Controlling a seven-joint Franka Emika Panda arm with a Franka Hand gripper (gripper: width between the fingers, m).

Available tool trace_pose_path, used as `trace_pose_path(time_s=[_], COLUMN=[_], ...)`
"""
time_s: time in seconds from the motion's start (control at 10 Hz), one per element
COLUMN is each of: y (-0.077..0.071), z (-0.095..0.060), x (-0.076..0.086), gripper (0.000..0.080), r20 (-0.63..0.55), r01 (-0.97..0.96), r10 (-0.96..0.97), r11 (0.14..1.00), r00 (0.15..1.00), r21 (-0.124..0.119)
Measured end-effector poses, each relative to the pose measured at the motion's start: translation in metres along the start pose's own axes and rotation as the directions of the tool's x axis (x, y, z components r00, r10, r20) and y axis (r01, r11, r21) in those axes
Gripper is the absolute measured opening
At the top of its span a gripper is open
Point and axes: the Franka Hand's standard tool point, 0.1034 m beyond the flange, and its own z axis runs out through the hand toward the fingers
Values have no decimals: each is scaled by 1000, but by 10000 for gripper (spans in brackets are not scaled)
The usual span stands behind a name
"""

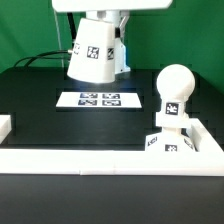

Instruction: Assemble lamp

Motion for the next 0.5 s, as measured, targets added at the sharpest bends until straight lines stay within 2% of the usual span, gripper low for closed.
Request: trace_pose_path(time_s=[0.1, 0.2, 0.3, 0.4, 0.5], y=[-11, -22, -27, -26, -26], z=[-8, -15, -18, -15, -15], x=[8, 17, 23, 22, 22], gripper=[45, 45, 45, 45, 45], r20=[6, 5, -2, 3, 3], r01=[-37, -78, -96, -85, -86], r10=[37, 77, 97, 85, 85], r11=[999, 996, 993, 995, 995], r00=[999, 997, 995, 996, 996], r21=[19, 48, 63, 52, 52])
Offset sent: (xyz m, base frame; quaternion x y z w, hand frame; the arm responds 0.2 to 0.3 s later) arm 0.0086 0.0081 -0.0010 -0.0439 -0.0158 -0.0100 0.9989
